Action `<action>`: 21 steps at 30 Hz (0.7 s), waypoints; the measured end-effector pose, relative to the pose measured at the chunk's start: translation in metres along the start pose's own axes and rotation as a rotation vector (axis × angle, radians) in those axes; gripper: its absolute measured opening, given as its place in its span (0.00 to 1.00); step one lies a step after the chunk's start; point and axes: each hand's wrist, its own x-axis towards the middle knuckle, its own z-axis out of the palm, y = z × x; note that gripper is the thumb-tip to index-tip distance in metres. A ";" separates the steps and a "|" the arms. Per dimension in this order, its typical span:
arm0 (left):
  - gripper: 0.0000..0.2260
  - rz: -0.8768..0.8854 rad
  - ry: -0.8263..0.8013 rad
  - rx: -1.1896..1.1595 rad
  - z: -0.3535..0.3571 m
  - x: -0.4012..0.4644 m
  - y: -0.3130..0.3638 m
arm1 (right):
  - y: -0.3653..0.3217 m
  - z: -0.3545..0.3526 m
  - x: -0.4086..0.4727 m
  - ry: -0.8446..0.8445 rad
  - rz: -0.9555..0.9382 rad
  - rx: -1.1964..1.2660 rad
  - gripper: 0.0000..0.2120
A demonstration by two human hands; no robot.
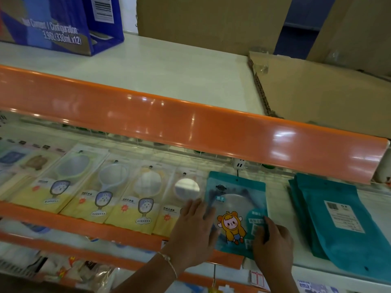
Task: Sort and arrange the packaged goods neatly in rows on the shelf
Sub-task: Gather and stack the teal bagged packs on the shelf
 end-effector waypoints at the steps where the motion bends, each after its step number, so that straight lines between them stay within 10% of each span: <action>1: 0.28 0.043 -0.010 0.004 0.006 0.002 0.001 | 0.002 0.002 -0.001 0.019 -0.018 0.002 0.19; 21: 0.28 0.078 -0.103 0.056 0.035 0.015 0.005 | 0.007 0.013 0.002 0.011 -0.097 -0.117 0.22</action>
